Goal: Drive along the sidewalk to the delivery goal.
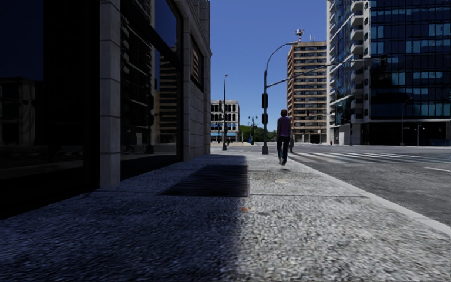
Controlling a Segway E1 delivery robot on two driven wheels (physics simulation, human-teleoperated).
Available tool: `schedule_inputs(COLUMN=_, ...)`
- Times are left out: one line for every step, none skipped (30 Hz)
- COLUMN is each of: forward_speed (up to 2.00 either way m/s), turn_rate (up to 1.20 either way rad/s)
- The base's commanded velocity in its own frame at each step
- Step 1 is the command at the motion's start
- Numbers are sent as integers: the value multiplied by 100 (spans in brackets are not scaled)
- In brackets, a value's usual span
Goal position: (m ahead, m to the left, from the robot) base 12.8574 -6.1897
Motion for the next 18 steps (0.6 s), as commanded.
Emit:
schedule_inputs(forward_speed=200, turn_rate=36)
schedule_inputs(forward_speed=200, turn_rate=36)
schedule_inputs(forward_speed=200, turn_rate=36)
schedule_inputs(forward_speed=200, turn_rate=36)
schedule_inputs(forward_speed=200, turn_rate=36)
schedule_inputs(forward_speed=200, turn_rate=36)
schedule_inputs(forward_speed=200, turn_rate=36)
schedule_inputs(forward_speed=200, turn_rate=36)
schedule_inputs(forward_speed=200, turn_rate=36)
schedule_inputs(forward_speed=200, turn_rate=36)
schedule_inputs(forward_speed=200, turn_rate=36)
schedule_inputs(forward_speed=200, turn_rate=36)
schedule_inputs(forward_speed=200, turn_rate=28)
schedule_inputs(forward_speed=200, turn_rate=21)
schedule_inputs(forward_speed=200, turn_rate=7)
schedule_inputs(forward_speed=200, turn_rate=0)
schedule_inputs(forward_speed=200, turn_rate=0)
schedule_inputs(forward_speed=200, turn_rate=0)
